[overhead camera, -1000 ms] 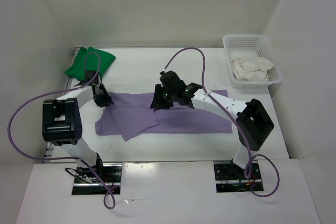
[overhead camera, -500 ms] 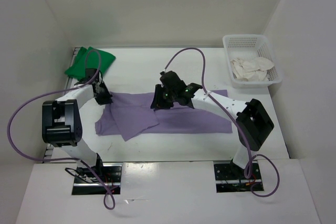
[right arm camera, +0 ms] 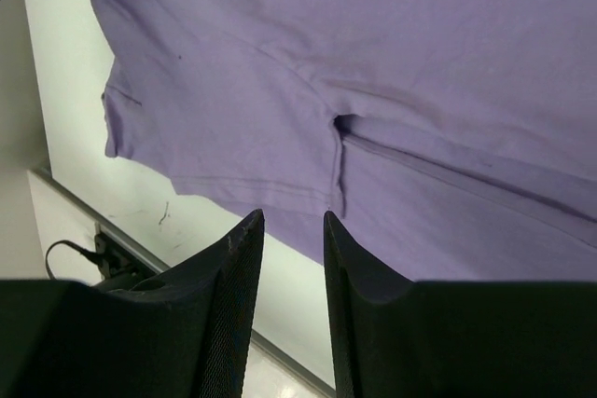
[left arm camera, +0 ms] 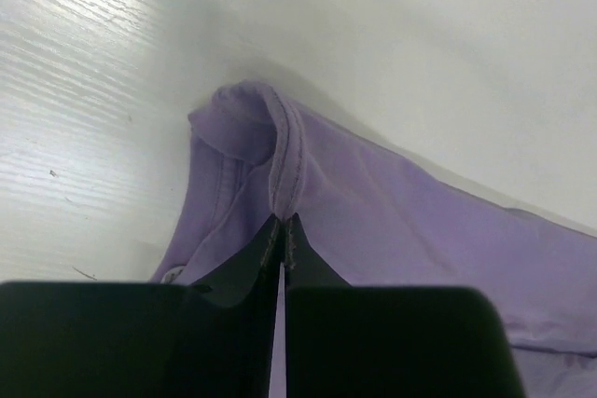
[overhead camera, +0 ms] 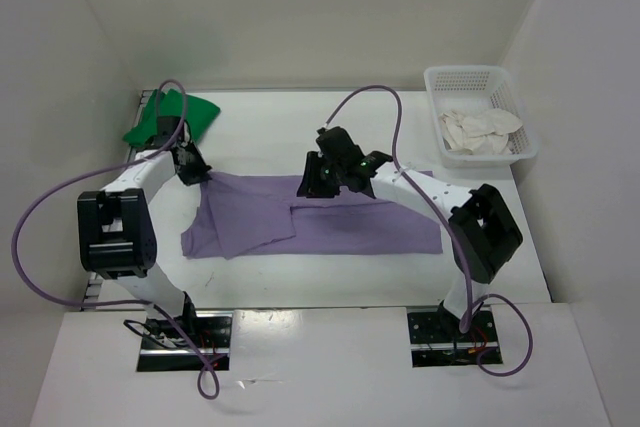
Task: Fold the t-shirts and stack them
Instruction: Fold the other side of the tshirt into a rectangle
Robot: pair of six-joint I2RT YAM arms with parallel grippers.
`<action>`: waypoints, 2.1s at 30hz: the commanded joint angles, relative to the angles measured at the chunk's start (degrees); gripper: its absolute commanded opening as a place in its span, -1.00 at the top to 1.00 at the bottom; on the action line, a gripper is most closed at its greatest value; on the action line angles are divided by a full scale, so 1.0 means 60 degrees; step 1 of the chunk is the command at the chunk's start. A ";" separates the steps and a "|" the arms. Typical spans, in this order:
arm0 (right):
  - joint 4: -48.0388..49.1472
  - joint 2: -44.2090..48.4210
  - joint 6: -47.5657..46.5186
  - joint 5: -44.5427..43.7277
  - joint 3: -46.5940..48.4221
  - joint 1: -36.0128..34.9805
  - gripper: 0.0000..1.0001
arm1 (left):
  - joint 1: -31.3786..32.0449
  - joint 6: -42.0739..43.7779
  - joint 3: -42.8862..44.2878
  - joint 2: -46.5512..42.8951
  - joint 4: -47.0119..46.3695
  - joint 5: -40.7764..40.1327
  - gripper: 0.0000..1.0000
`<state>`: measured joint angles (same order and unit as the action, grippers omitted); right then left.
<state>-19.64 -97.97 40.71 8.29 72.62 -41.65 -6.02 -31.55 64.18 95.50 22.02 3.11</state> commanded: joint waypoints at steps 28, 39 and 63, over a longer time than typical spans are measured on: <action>0.0476 -0.4031 -0.2140 0.0302 0.4169 0.0379 0.22 | 0.1135 -0.1260 -0.2055 -0.1005 -0.0755 0.1209 0.10; -0.0666 -0.5892 -0.3035 -0.0357 0.6031 0.0379 -0.01 | 0.1135 -0.1260 -0.2421 -0.0698 -0.0667 0.1107 0.08; -0.0111 -0.5761 -0.3107 0.1992 0.6470 0.1346 -0.06 | 0.0842 -0.1084 -0.2816 -0.0698 -0.0316 0.0623 0.08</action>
<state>-23.31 -136.70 24.99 9.32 111.13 -32.73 -0.16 -38.00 48.47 90.98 18.57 8.71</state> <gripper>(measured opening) 0.459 0.459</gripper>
